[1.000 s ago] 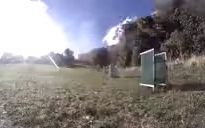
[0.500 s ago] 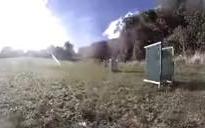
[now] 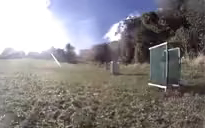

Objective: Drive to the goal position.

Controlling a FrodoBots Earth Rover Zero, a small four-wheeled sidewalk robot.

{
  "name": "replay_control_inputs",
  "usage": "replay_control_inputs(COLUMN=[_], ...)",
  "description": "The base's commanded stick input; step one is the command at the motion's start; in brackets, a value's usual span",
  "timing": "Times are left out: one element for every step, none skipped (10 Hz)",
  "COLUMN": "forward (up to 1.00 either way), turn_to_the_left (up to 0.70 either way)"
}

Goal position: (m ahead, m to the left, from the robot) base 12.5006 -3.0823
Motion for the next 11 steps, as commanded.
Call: replay_control_inputs(forward=[0.50, 0.50, 0.50, 0.50, 0.50, 0.50, 0.50, 0.50, 0.50, 0.50, 0.50], turn_to_the_left=[0.00, 0.00, 0.00, 0.00, 0.00, 0.00, 0.00, 0.00, 0.00, 0.00, 0.00])
